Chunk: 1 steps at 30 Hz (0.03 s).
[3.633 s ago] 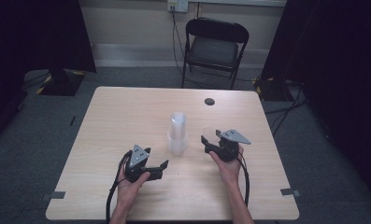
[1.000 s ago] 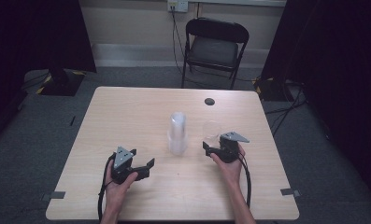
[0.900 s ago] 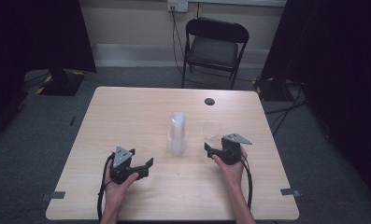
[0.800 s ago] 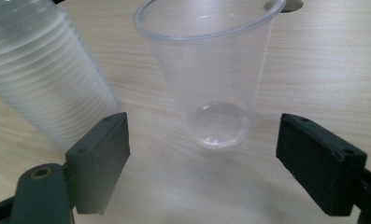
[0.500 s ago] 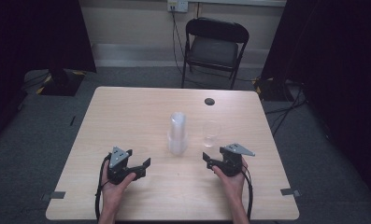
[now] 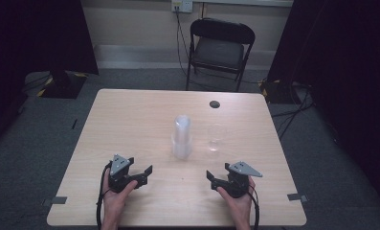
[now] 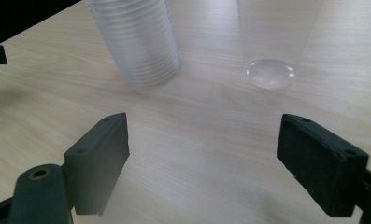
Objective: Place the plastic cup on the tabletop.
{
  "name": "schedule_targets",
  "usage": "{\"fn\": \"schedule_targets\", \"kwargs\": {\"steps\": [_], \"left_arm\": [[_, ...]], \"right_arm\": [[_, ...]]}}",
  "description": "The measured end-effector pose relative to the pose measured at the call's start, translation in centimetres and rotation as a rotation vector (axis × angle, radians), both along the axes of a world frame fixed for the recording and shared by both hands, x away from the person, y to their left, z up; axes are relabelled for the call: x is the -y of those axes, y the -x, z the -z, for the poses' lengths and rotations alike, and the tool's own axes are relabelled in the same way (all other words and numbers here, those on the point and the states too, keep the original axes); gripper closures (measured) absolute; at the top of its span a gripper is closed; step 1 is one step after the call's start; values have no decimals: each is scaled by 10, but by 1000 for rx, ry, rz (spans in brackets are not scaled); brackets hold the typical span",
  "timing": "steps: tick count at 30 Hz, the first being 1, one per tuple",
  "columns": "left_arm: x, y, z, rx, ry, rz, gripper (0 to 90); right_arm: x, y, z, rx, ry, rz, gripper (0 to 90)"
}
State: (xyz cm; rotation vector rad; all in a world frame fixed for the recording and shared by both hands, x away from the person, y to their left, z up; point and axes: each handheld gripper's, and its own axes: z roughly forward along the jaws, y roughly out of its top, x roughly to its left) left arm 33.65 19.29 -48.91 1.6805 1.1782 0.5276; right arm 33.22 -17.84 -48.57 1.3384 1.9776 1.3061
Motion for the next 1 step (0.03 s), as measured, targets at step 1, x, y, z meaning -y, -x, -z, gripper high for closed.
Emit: {"fn": "schedule_targets", "kwargs": {"steps": [1], "left_arm": [[0, 0, 0, -1, 4, -2, 165]], "right_arm": [[0, 0, 0, 0, 0, 0, 166]]}}
